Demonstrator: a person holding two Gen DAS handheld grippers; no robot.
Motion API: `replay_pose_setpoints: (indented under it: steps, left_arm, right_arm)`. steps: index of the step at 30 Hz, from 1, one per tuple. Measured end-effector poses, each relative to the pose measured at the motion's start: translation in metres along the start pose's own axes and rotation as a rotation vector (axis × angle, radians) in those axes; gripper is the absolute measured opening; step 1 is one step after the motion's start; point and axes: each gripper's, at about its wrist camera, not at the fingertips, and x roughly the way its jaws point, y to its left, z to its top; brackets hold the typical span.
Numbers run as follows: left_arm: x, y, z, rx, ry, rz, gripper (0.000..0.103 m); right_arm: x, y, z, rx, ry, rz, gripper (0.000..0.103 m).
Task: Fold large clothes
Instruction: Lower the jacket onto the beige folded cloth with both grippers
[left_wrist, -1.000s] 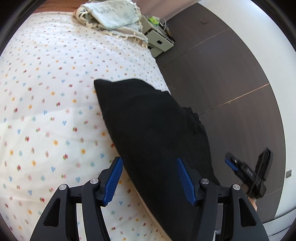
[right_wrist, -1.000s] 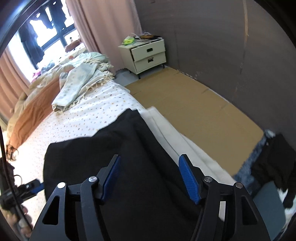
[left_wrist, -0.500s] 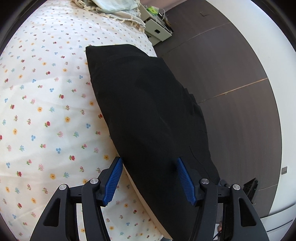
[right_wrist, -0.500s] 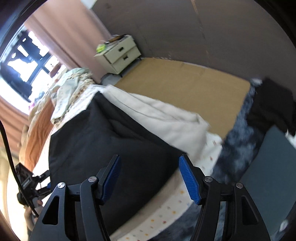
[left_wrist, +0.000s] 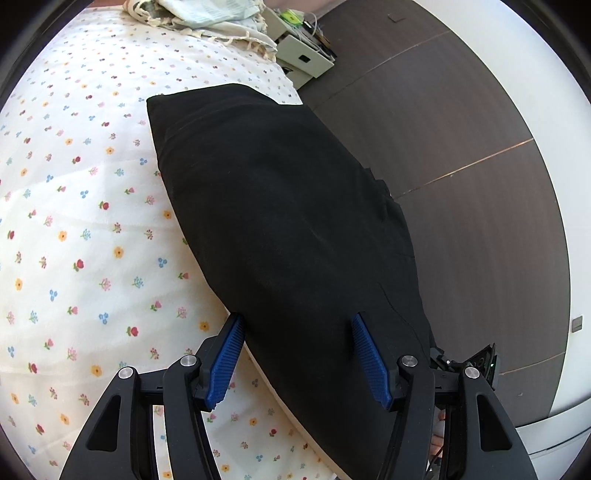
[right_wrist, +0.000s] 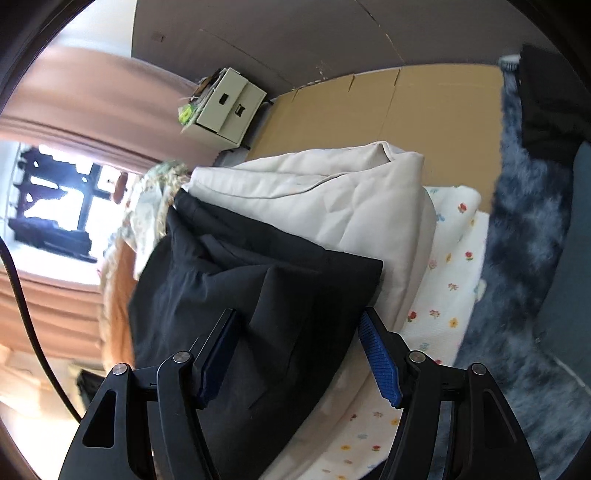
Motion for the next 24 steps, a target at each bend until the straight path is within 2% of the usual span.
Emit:
replay_pose_setpoints:
  steps: [2,4,5,7,15,18,20,22,24]
  left_arm:
    - [0.002,-0.002,0.001,0.009,-0.001,0.008,0.061]
    - [0.001,-0.008,0.001,0.018,-0.002,0.003,0.061]
    - [0.001,-0.009,0.002,0.015,-0.004,-0.005,0.061]
    - [0.001,-0.012,0.007,-0.001,-0.004,-0.028,0.061]
    - [0.012,-0.029,0.01,0.032,-0.005,-0.009,0.061]
    - [0.009,-0.031,0.007,0.043,0.001,-0.003,0.061]
    - [0.002,-0.029,0.008,0.056,-0.008,-0.001,0.061]
    - [-0.007,-0.025,0.007,0.054,-0.026,0.011,0.061]
    - [-0.013,-0.02,0.006,0.045,-0.033,0.009,0.061]
  right_arm:
    - [0.002,0.001,0.002,-0.001,-0.004,0.026,0.064]
    - [-0.001,0.006,0.003,-0.028,-0.025,0.046,0.031]
    - [-0.003,0.007,0.003,-0.035,-0.039,0.043,0.028]
    - [-0.009,0.01,0.006,-0.053,-0.086,0.041,0.016]
    - [-0.024,-0.005,0.007,0.001,-0.189,-0.02,0.01]
    - [-0.028,-0.003,0.001,-0.046,-0.197,-0.108,0.01]
    - [-0.033,0.003,-0.002,-0.074,-0.179,-0.176,0.013]
    - [-0.045,0.011,-0.005,-0.097,-0.201,-0.2,0.026]
    - [-0.054,0.018,-0.007,-0.128,-0.215,-0.192,0.027]
